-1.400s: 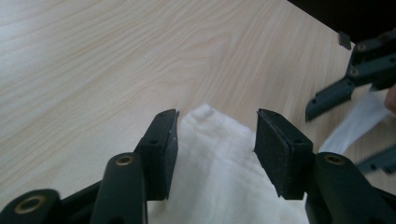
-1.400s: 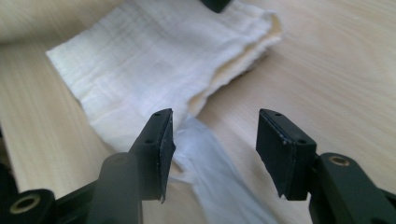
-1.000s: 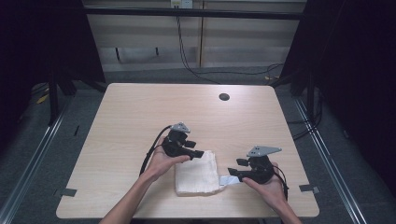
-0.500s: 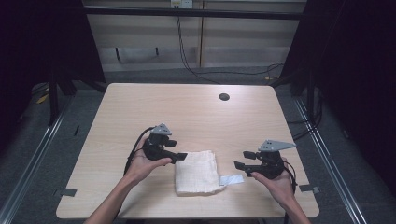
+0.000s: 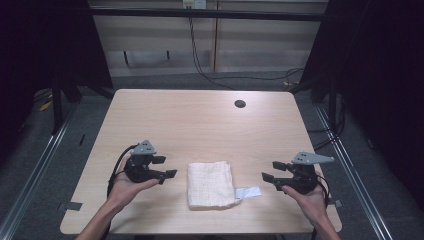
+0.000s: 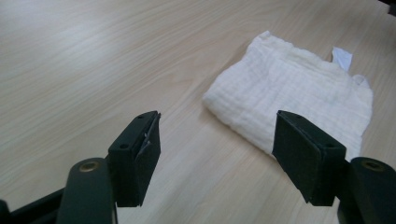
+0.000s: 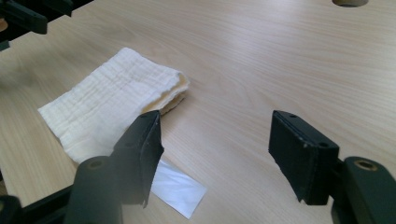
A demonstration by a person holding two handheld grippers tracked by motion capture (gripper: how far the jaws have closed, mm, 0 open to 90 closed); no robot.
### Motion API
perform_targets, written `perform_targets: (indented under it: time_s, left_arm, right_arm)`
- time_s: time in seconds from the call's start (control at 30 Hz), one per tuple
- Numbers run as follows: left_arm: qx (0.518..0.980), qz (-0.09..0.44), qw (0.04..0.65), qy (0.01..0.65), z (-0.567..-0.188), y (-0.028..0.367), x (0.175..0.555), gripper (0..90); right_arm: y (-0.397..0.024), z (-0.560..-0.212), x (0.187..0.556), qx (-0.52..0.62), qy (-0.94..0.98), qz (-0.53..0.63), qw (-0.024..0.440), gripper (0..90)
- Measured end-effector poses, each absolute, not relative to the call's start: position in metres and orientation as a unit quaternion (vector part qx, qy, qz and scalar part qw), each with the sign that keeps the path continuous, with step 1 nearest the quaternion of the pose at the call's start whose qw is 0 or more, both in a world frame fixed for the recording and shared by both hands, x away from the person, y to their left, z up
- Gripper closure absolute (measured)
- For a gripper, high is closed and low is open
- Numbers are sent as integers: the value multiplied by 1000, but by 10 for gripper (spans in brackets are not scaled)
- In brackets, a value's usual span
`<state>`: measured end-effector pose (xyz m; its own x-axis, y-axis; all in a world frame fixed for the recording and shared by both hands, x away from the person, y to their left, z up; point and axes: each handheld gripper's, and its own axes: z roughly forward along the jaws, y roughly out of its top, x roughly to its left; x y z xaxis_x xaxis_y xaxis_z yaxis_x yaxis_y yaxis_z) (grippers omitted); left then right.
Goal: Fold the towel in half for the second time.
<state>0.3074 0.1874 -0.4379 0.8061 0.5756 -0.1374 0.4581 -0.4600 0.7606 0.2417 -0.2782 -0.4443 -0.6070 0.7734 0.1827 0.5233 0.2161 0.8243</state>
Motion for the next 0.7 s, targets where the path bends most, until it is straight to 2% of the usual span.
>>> perform_targets:
  time_s: [0.4, 0.7]
  left_arm:
    - [824, 93, 431, 356, -448, 231, 280, 280]
    - [795, 72, 450, 402, -462, 256, 257, 285]
  right_arm:
    - [-298, -449, 229, 452, 749, 460, 151, 323]
    - [-307, -461, 216, 470, 737, 460, 160, 296]
